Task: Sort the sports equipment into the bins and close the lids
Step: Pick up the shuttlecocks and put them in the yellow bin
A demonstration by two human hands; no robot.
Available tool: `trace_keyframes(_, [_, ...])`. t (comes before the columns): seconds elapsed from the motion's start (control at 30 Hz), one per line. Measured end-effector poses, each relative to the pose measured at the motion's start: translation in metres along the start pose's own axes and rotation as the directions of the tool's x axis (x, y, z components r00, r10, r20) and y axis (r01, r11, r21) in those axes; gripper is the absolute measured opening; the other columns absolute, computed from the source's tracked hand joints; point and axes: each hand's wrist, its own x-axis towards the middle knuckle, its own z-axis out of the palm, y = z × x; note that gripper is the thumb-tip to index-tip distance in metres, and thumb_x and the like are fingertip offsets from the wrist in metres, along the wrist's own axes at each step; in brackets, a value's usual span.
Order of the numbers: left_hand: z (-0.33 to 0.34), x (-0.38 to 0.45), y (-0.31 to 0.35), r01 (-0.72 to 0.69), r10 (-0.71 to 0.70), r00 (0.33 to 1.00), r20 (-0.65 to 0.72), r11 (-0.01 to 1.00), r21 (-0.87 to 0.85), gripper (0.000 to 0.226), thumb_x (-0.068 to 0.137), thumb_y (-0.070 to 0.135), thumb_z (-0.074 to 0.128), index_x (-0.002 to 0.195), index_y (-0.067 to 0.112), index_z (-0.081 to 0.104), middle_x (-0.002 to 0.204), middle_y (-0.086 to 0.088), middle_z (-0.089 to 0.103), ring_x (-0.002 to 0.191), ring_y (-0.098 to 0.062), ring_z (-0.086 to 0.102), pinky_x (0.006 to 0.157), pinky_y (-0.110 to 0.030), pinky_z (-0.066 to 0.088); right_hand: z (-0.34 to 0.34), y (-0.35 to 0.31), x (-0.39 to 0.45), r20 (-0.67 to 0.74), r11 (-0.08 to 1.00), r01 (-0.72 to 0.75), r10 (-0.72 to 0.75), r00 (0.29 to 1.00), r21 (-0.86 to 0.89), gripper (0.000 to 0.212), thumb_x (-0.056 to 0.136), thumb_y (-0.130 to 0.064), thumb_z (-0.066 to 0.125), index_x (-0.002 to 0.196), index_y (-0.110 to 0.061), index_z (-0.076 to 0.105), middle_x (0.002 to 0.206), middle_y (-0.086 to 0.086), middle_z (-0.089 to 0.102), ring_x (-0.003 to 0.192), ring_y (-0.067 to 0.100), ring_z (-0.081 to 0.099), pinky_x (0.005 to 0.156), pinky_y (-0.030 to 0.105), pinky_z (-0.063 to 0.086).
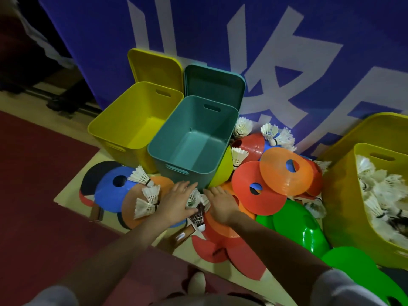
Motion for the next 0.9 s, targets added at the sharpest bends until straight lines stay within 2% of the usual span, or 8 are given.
trace_keyframes(0.13, [0.004,0.011,-0.001,-0.035,0.032,0.999,0.044,0.997,0.071,0.089,0.078,0.058,0.063,0.149,0.025,0.021,0.149,0.001,0.033,0.139,-0.021,0.027,0.113,-0.035,0.021,0.000,0.001,0.005,-0.010,0.995,0.044,-0.045,0.999,-0.092,0.046,0.083,-0.028,0.054,0.128,-0.016,0.052,0.121,0.009,0.050,0.119,0.030,0.042,0.091,0.042,0.038])
trace_keyframes(0.23, [0.009,0.011,-0.001,-0.082,0.079,0.996,0.047,0.995,0.064,0.087,0.079,0.053,0.065,0.149,0.025,0.022,0.145,0.000,0.035,0.135,-0.022,0.032,0.111,-0.036,0.026,0.001,0.006,0.003,0.014,0.992,0.065,-0.063,0.998,-0.106,0.044,0.080,-0.029,0.058,0.122,-0.014,0.054,0.122,0.009,0.053,0.119,0.030,0.044,0.093,0.041,0.038])
trace_keyframes(0.33, [0.008,0.013,-0.005,-0.089,0.089,0.996,0.004,0.996,-0.013,0.072,0.087,0.040,0.060,0.149,0.026,0.026,0.137,-0.001,0.041,0.128,-0.022,0.039,0.102,-0.032,0.035,0.000,0.012,0.000,0.043,0.990,0.077,-0.072,0.996,-0.117,0.047,0.077,-0.024,0.062,0.121,-0.011,0.053,0.120,0.012,0.058,0.115,0.031,0.051,0.094,0.039,0.039])
trace_keyframes(0.4, [0.006,0.013,-0.007,-0.099,0.098,0.995,-0.029,0.994,-0.049,0.065,0.089,0.038,0.058,0.147,0.026,0.031,0.133,0.000,0.043,0.125,-0.020,0.041,0.098,-0.030,0.037,-0.001,0.017,-0.001,0.036,0.988,0.097,-0.093,0.995,-0.120,0.048,0.077,-0.023,0.063,0.123,-0.010,0.054,0.116,0.014,0.061,0.109,0.032,0.055,0.092,0.038,0.041])
trace_keyframes(0.5, [0.002,0.011,-0.011,-0.119,0.107,0.989,-0.101,0.986,-0.118,0.059,0.088,0.040,0.060,0.142,0.027,0.041,0.128,0.002,0.045,0.122,-0.017,0.043,0.094,-0.029,0.039,-0.003,0.023,0.000,0.062,0.972,0.151,-0.142,0.988,-0.180,0.062,0.073,-0.025,0.067,0.131,-0.012,0.052,0.111,0.010,0.062,0.103,0.030,0.057,0.084,0.038,0.046])
trace_keyframes(0.63, [-0.004,0.004,-0.016,-0.094,0.043,0.981,-0.191,0.960,-0.265,0.052,0.086,0.036,0.065,0.135,0.027,0.050,0.125,0.003,0.047,0.120,-0.016,0.044,0.094,-0.031,0.043,-0.006,0.026,0.004,0.099,0.948,0.203,-0.183,0.978,-0.244,0.047,0.073,-0.031,0.069,0.117,-0.016,0.062,0.106,0.008,0.060,0.101,0.030,0.056,0.077,0.037,0.046])
trace_keyframes(0.77, [-0.014,-0.004,-0.016,-0.036,-0.071,0.968,-0.241,0.909,-0.414,0.047,0.087,0.034,0.065,0.132,0.025,0.052,0.124,0.006,0.046,0.118,-0.012,0.046,0.094,-0.025,0.038,-0.007,0.036,0.004,0.069,0.962,0.244,-0.237,0.969,-0.123,0.044,0.084,-0.030,0.054,0.124,-0.011,0.056,0.112,0.014,0.060,0.104,0.034,0.054,0.082,0.042,0.046])
trace_keyframes(0.9, [-0.025,-0.015,-0.009,-0.002,-0.158,0.967,-0.198,0.777,-0.629,0.049,0.086,0.050,0.056,0.131,0.033,0.050,0.123,0.013,0.043,0.117,-0.003,0.045,0.095,-0.026,0.041,-0.022,0.040,-0.007,-0.015,0.966,0.259,-0.259,0.966,0.021,0.050,0.084,-0.036,0.043,0.124,-0.010,0.057,0.105,0.014,0.064,0.097,0.033,0.058,0.079,0.038,0.048])
